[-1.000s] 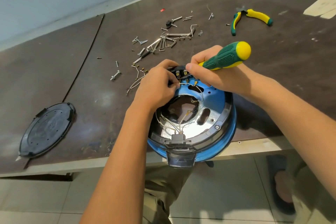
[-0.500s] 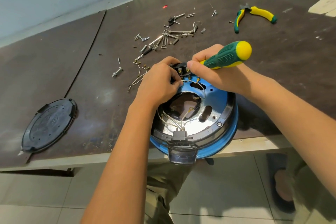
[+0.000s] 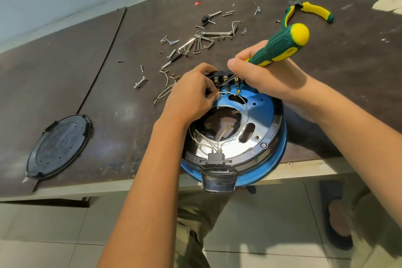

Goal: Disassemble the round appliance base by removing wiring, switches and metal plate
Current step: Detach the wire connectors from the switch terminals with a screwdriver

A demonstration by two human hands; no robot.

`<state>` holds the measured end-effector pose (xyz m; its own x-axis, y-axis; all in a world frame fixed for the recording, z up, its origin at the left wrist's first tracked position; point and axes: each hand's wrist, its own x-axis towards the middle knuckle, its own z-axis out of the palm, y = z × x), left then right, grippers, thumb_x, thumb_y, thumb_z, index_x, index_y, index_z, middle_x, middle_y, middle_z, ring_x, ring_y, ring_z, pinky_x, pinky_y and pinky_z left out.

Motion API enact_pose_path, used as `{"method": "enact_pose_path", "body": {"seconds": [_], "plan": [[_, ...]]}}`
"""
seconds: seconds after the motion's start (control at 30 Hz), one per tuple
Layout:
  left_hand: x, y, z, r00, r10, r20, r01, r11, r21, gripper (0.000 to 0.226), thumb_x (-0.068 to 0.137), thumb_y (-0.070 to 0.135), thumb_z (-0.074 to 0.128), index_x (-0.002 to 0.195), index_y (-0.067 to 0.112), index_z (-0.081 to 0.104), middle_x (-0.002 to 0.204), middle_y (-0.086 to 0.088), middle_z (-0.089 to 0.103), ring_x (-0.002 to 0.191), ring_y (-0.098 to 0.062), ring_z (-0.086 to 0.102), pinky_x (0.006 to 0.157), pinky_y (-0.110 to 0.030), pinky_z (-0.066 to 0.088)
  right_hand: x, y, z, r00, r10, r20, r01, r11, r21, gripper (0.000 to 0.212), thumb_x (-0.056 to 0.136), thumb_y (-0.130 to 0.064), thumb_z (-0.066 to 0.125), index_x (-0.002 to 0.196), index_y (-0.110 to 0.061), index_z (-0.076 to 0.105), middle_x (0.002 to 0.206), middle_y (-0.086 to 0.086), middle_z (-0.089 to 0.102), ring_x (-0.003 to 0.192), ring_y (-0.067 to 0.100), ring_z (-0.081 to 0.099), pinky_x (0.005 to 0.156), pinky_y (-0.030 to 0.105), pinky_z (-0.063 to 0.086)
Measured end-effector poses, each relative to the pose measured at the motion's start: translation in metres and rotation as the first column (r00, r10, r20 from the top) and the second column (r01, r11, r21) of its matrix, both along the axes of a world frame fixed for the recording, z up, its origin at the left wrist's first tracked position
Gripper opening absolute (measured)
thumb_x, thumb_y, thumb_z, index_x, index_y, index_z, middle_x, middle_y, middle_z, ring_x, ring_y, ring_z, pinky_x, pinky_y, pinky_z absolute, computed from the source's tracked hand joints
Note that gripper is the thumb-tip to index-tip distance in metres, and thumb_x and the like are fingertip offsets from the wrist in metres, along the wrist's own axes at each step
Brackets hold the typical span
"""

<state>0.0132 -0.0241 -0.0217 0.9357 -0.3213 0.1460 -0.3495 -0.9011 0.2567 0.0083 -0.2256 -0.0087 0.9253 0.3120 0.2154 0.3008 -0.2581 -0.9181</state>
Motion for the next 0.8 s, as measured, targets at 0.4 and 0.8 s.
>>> {"method": "enact_pose_path", "body": {"seconds": [0.4,0.8], "plan": [[-0.0013,0.0002,0.0010,1.000,-0.011,-0.024,0.010,1.000,-0.017,0.008,0.086,0.022,0.075,0.081,0.018,0.079,0.136,0.012,0.053,0.108,-0.015,0.057,0.082,-0.037,0.053,-0.0009,0.0041,-0.0015,0.997,-0.072,-0.031,0.073,0.996,0.045,0.045,0.102,-0.023,0.060,0.059,-0.017,0.049,0.040,-0.015,0.042,0.041,0.003,0.047,0.044,0.009,0.034],[0.0014,0.0017,0.0006,0.999,-0.004,-0.041,0.003,1.000,-0.030,0.008,0.086,0.022,0.075,0.080,0.019,0.079,0.137,0.014,0.052,0.110,-0.012,0.057,0.085,-0.038,0.052,-0.0030,0.0080,0.0068,0.979,-0.154,-0.130,0.155,0.988,-0.008,0.040,0.100,-0.033,0.059,0.064,-0.017,0.049,0.046,-0.011,0.039,0.037,0.006,0.039,0.042,0.021,0.031]]}}
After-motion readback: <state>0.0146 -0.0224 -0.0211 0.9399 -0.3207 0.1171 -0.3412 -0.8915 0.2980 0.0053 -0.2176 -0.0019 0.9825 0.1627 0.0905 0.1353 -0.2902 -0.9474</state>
